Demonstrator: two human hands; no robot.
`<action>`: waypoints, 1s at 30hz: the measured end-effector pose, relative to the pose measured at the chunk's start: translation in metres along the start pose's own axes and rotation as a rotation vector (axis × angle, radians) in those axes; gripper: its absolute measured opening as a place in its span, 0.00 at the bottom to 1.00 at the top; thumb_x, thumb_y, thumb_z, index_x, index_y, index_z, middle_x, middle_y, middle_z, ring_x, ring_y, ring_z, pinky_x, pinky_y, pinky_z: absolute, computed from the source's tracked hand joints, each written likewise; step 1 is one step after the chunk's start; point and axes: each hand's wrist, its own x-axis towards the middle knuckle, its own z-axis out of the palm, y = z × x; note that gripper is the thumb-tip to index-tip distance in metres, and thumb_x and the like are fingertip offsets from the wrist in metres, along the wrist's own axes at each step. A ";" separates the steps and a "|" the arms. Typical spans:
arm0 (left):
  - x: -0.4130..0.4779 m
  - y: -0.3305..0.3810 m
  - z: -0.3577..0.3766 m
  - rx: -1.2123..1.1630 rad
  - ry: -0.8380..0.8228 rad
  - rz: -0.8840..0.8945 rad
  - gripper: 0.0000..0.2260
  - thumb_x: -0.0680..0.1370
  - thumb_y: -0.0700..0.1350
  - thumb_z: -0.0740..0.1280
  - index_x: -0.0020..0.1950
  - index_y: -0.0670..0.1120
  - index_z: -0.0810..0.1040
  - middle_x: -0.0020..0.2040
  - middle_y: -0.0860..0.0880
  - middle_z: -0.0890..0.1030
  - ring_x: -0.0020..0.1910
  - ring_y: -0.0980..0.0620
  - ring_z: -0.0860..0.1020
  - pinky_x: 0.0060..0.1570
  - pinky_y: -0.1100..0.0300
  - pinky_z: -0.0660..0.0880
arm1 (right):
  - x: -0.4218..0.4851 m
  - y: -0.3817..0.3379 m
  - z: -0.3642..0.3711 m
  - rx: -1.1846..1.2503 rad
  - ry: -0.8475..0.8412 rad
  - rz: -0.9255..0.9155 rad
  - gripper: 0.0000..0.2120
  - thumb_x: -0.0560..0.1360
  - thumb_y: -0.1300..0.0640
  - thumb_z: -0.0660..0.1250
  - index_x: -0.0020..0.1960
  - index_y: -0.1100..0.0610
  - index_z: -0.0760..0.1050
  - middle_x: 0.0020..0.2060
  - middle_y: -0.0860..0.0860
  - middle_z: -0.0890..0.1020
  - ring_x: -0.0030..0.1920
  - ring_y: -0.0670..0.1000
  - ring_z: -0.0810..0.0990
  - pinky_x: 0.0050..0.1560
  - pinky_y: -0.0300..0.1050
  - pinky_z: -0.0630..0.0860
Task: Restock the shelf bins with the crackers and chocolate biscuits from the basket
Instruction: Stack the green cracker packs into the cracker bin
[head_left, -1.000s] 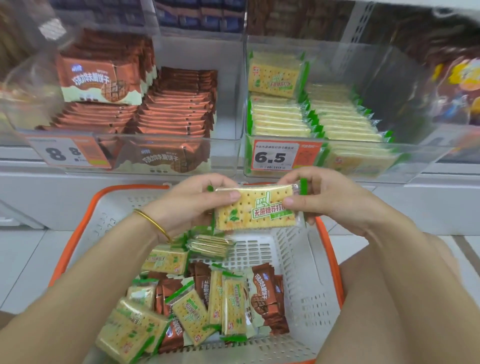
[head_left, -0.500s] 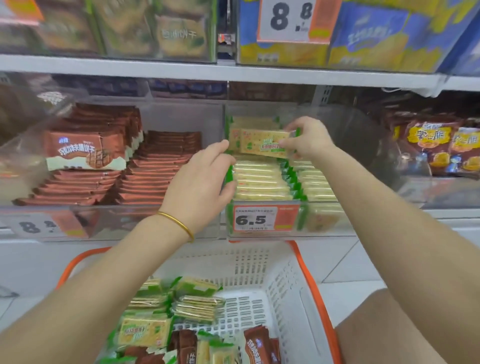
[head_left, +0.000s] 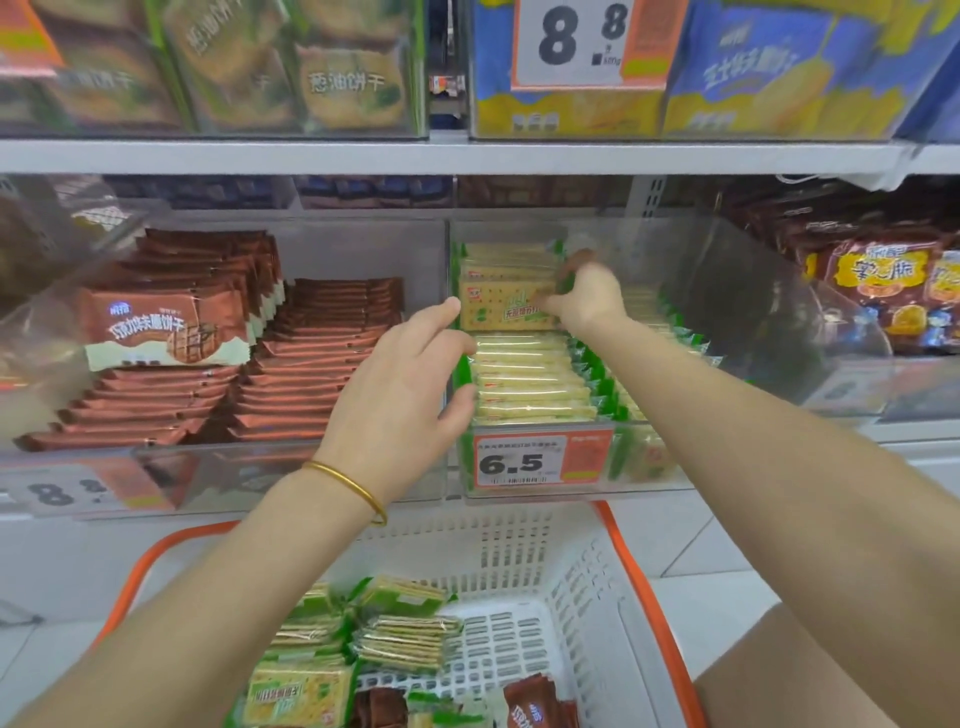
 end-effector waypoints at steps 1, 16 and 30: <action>0.000 0.000 0.000 -0.001 -0.003 -0.002 0.14 0.73 0.41 0.69 0.58 0.43 0.77 0.69 0.43 0.70 0.65 0.43 0.72 0.61 0.55 0.68 | -0.001 -0.002 0.003 -0.013 0.019 0.000 0.27 0.70 0.55 0.75 0.63 0.62 0.67 0.57 0.60 0.75 0.52 0.60 0.80 0.54 0.53 0.79; -0.072 0.005 -0.007 -0.199 0.091 0.043 0.13 0.78 0.46 0.60 0.58 0.44 0.77 0.65 0.47 0.74 0.64 0.51 0.70 0.65 0.65 0.60 | -0.157 -0.037 -0.055 0.398 -0.023 -0.245 0.10 0.75 0.67 0.66 0.44 0.55 0.67 0.38 0.51 0.74 0.35 0.53 0.82 0.30 0.48 0.80; -0.204 -0.043 0.070 -0.143 -0.647 -0.211 0.10 0.79 0.44 0.60 0.58 0.47 0.78 0.55 0.50 0.78 0.57 0.50 0.74 0.57 0.54 0.72 | -0.292 0.134 0.169 -0.584 -1.174 -0.162 0.28 0.73 0.53 0.71 0.67 0.60 0.62 0.63 0.58 0.73 0.57 0.56 0.74 0.50 0.46 0.71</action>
